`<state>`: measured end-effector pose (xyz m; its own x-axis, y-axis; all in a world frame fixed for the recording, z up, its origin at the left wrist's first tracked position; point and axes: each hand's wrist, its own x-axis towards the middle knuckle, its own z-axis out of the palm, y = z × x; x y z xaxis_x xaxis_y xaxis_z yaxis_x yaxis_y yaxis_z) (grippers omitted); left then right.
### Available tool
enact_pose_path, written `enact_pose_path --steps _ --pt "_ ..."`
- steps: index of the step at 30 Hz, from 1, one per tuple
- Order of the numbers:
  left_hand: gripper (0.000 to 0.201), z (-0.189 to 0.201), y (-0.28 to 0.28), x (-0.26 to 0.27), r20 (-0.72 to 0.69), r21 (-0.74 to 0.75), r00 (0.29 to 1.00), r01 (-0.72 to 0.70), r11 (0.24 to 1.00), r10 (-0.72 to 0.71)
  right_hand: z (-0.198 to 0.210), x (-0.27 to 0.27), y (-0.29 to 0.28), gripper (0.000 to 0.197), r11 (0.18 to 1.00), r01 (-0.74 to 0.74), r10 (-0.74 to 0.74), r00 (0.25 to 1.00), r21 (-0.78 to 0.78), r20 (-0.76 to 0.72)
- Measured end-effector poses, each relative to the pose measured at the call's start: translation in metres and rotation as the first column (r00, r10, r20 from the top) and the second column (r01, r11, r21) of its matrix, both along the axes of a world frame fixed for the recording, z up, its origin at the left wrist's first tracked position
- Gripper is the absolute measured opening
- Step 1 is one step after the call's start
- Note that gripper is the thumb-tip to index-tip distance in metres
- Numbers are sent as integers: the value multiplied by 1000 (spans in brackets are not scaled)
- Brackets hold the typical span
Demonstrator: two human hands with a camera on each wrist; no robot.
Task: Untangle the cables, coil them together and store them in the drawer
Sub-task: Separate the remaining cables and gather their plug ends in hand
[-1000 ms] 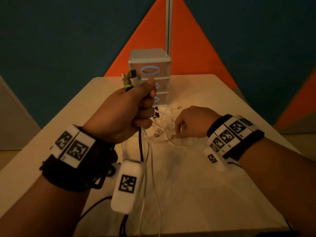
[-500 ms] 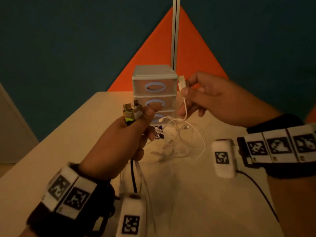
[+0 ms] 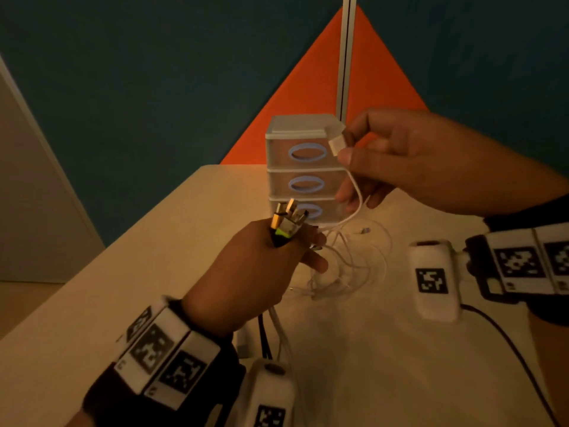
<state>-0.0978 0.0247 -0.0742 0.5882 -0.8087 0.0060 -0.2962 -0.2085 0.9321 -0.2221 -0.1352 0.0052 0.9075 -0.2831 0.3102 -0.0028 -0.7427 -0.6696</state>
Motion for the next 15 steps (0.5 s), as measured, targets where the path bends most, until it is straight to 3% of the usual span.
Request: enact_pose_path --steps 6,10,12,15 --pt "25 1 1 -1 -53 -127 998 -41 991 34 4 -12 11 15 983 -165 149 974 -79 -169" --pt "36 -1 1 0 -134 -208 986 -121 971 94 2 -15 18 23 978 -191 170 963 -81 -210" --pt "36 -2 1 -1 -186 -252 979 -126 960 80 1 -12 17 26 986 -166 159 971 -25 -176" --pt "29 -2 1 -3 -190 -283 979 -130 950 78 0 -4 11 19 985 25 -30 999 169 24"
